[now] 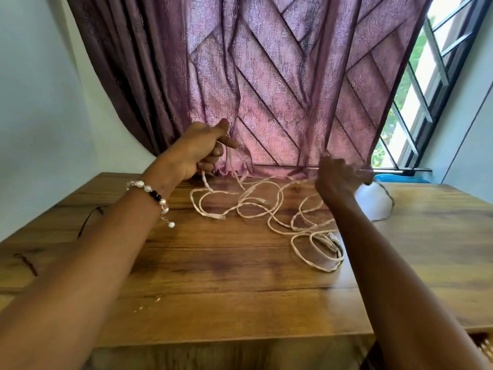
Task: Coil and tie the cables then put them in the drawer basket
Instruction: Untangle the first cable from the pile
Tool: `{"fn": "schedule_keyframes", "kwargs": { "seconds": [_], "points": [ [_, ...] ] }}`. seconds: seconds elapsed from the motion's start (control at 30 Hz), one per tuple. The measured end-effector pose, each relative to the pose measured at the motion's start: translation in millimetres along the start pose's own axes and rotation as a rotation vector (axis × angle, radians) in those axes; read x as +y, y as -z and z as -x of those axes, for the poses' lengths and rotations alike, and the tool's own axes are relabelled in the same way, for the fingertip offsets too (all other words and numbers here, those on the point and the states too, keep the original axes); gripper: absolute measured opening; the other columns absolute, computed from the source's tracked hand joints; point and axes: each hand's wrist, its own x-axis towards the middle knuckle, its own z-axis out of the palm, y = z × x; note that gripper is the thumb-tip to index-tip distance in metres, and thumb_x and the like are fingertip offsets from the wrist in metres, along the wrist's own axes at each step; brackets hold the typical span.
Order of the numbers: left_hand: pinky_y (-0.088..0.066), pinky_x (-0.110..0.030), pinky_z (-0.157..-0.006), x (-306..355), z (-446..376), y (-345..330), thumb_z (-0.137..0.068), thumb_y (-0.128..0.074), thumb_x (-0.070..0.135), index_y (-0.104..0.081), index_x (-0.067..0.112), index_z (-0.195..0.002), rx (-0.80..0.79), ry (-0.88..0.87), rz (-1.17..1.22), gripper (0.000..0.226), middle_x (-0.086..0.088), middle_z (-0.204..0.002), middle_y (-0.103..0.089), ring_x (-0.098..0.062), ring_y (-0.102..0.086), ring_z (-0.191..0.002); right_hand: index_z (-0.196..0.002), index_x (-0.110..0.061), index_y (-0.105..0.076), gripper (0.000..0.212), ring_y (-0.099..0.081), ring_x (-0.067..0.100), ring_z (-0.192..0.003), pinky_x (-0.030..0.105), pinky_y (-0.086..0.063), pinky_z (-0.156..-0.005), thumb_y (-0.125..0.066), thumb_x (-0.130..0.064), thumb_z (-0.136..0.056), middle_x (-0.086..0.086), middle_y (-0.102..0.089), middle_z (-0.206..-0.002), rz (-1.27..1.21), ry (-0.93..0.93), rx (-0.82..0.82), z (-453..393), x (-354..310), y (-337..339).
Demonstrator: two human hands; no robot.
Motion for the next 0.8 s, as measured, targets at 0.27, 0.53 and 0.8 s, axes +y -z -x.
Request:
{"fn": "schedule_keyframes", "kwargs": {
  "seconds": [0.27,0.53,0.8],
  "points": [
    [-0.016,-0.016,-0.039,11,8,12,-0.093,-0.048,0.054,-0.072,0.017,-0.061,0.157,-0.354,-0.007,0.055,-0.011,-0.054,-0.048,-0.012,-0.022,-0.038,-0.123,-0.015,-0.059,0.058,-0.057,0.025,-0.113,0.031,-0.042,-0.093,-0.082,-0.024,-0.071,0.007,-0.063,-0.12,-0.587,0.575,-0.369,6,-48,-18],
    [-0.009,-0.017,-0.037,16,17,47,-0.094,-0.047,0.028,-0.051,0.014,-0.046,0.097,-0.399,0.569,0.051,0.004,-0.035,-0.029,-0.007,-0.018,-0.031,-0.085,-0.008,-0.073,0.013,-0.058,0.011,-0.073,0.025,-0.033,-0.061,-0.072,-0.021,-0.082,0.004,-0.065,-0.073,-0.736,0.492,-0.318,21,-71,-63],
    [-0.009,-0.021,-0.037,15,28,73,-0.092,-0.04,0.028,-0.043,0.016,-0.047,0.105,-0.441,0.902,0.046,0.006,-0.037,-0.026,-0.009,-0.01,-0.037,-0.109,-0.019,-0.065,0.035,-0.064,0.027,-0.103,0.039,-0.05,-0.091,-0.075,-0.017,-0.076,0.009,-0.069,-0.108,-0.566,0.49,-0.447,-3,-66,-84]
  ]
}}
